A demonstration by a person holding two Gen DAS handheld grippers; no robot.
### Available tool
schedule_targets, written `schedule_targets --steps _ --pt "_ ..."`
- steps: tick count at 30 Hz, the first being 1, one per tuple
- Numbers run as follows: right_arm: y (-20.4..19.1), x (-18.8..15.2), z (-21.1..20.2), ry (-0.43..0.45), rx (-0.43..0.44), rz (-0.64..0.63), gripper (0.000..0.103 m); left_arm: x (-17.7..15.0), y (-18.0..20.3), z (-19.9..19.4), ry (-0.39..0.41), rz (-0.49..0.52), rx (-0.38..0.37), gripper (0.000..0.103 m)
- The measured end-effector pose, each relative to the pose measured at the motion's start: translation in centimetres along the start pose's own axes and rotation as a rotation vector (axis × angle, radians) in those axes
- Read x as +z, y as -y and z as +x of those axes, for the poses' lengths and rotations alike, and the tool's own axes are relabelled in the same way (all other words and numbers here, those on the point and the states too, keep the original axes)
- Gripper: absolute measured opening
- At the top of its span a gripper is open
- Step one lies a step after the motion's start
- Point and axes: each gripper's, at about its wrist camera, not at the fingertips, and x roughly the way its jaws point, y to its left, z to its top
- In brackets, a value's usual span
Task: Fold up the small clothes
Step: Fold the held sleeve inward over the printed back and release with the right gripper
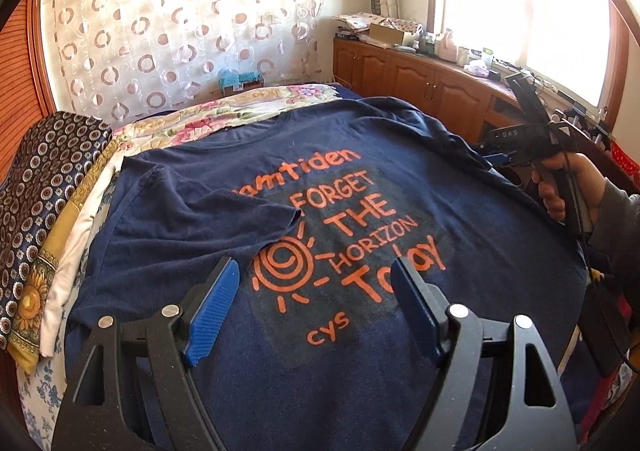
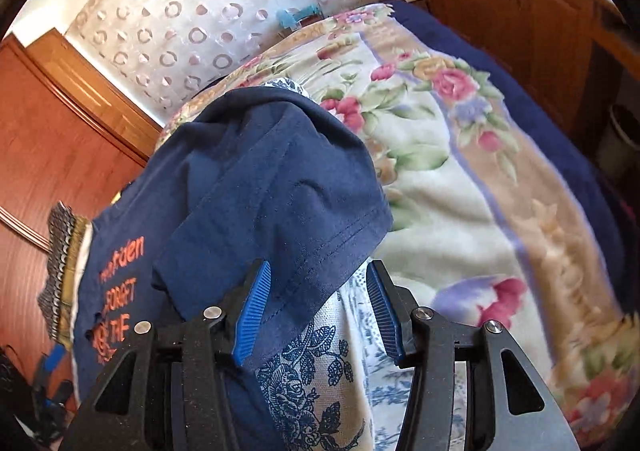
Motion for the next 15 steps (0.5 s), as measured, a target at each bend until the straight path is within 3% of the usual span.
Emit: schedule_targets --steps 2,4,5,8,15 --pt "0.6 -0.1 0.2 -0.006 0.032 0.022 0.049 -0.1 0.0 0.0 -0.001 0.000 0.000 0.079" --pt "0.7 -0.1 0.1 0.002 0.075 0.020 0.031 -0.2 0.0 -0.1 -0.001 0.004 0.002 0.079" --pt "0.6 -0.1 -0.4 0.013 0.061 0.010 0.028 -0.3 0.0 -0.1 -0.001 0.006 0.004 0.079" --pt "0.2 0.0 -1.1 0.046 0.000 -0.043 0.006 -0.4 -0.3 -0.1 -0.002 0.004 0.008 0.079" --pt "-3.8 1.0 -4.0 0.180 -0.105 -0.215 0.004 -0.8 -0.9 -0.1 -0.012 -0.009 0.018 0.079"
